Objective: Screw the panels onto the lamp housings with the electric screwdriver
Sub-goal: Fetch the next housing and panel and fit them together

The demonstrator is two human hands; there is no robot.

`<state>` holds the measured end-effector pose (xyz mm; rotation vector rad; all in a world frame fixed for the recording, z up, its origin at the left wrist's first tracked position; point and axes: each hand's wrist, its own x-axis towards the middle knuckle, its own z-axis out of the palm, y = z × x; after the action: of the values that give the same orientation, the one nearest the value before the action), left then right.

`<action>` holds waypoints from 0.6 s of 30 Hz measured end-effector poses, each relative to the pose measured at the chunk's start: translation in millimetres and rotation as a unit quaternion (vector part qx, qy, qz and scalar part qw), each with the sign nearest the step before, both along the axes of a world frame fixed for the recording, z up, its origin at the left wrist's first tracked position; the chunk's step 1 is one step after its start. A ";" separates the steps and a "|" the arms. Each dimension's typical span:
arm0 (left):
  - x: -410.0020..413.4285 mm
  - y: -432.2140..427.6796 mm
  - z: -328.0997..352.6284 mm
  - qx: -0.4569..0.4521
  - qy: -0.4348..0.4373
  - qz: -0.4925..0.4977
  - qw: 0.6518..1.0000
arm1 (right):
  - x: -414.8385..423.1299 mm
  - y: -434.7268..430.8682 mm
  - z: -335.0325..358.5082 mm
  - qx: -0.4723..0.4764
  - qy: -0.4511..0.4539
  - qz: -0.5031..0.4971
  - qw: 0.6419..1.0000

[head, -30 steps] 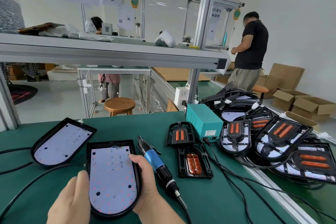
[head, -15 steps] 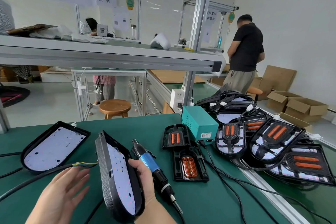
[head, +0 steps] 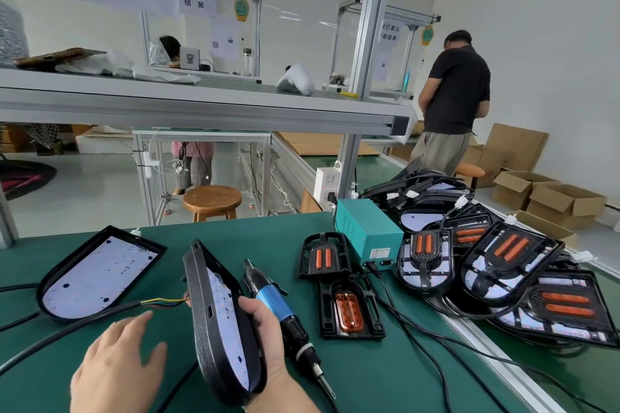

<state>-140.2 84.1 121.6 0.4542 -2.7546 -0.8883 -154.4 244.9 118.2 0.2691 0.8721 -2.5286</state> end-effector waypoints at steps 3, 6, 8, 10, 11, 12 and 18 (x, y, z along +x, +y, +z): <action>1.2 3.1 -5.5 -0.028 -0.054 -0.029 0.998 | 1.3 0.6 2.0 -0.039 0.003 0.008 0.999; -5.9 -0.4 -13.6 0.190 0.017 -0.013 0.982 | 0.2 0.6 -0.1 -0.042 0.008 0.006 0.999; -9.4 -7.3 -9.5 0.441 0.041 0.006 0.897 | -1.5 0.2 -1.7 -0.030 0.011 0.008 0.999; -11.6 -13.0 -4.6 0.632 0.035 -0.014 0.774 | -3.8 -0.3 -3.9 -0.034 0.008 0.009 0.999; -12.4 -14.0 -2.0 0.672 0.027 -0.031 0.740 | -4.8 -1.0 -5.6 -0.027 0.011 0.014 0.999; -14.6 -13.7 1.2 0.687 0.011 -0.049 0.725 | -4.9 -1.6 -7.2 -0.022 0.013 0.022 0.999; -13.4 6.7 -8.5 0.667 -0.018 -0.102 0.738 | -7.2 -4.8 -14.1 -0.048 -0.002 0.046 0.998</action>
<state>-153.5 90.7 113.2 0.3105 -1.6699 -2.8144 -161.6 240.1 104.1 0.1982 0.7424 -2.4760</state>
